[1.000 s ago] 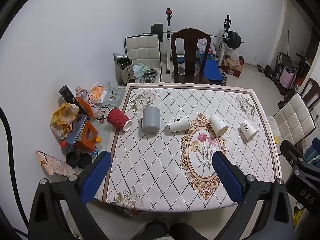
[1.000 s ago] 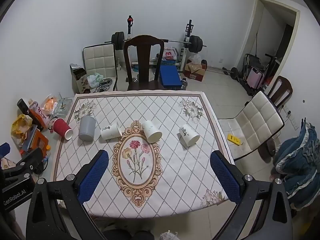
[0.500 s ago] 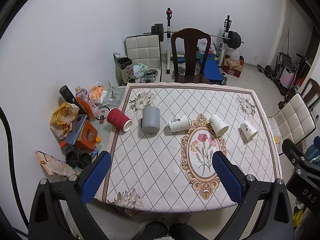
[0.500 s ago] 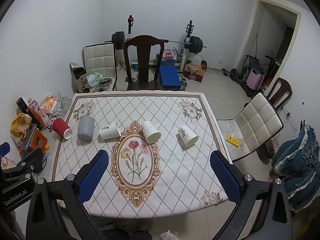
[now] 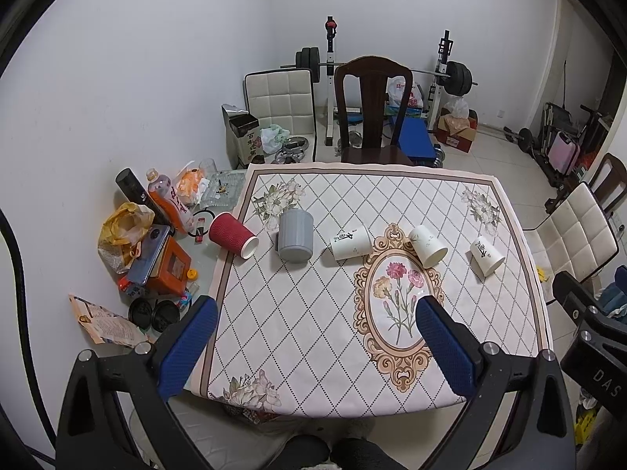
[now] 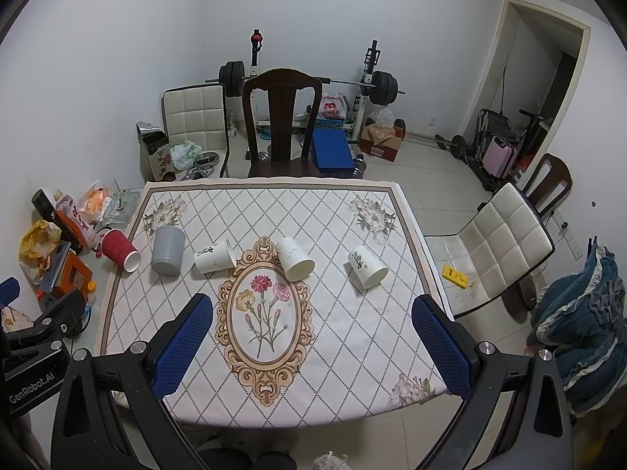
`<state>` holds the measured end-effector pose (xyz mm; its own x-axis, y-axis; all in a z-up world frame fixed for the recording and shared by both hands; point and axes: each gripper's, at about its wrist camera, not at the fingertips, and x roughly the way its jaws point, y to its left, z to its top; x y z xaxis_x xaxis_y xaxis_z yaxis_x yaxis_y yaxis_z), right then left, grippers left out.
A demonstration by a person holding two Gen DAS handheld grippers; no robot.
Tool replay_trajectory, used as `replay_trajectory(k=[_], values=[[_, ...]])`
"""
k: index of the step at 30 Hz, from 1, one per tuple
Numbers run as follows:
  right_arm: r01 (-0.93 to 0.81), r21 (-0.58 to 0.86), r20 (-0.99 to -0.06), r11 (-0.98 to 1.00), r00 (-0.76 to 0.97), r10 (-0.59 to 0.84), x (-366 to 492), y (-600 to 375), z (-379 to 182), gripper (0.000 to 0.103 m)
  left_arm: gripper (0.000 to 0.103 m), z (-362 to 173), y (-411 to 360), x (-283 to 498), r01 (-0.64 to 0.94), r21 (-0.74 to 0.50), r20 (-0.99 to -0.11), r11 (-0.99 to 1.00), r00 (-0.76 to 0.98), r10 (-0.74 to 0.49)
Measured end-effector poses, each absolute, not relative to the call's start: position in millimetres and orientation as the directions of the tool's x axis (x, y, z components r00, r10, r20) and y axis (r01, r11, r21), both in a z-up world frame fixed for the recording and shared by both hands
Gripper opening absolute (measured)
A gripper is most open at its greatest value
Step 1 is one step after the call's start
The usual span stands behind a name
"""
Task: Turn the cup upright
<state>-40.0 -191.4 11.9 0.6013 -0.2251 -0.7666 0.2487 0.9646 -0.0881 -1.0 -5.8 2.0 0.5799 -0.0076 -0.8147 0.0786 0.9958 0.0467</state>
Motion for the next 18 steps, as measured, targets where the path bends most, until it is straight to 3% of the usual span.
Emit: replay_trajectory(k=[18], values=[[0.247, -0.089, -0.762, 0.965, 0.607, -0.226, -39.0, -191.4, 15.2, 0.103, 0.103, 4.0, -6.7, 3.4, 0.078, 0.047, -0.812, 0.996, 0.583, -0.007]])
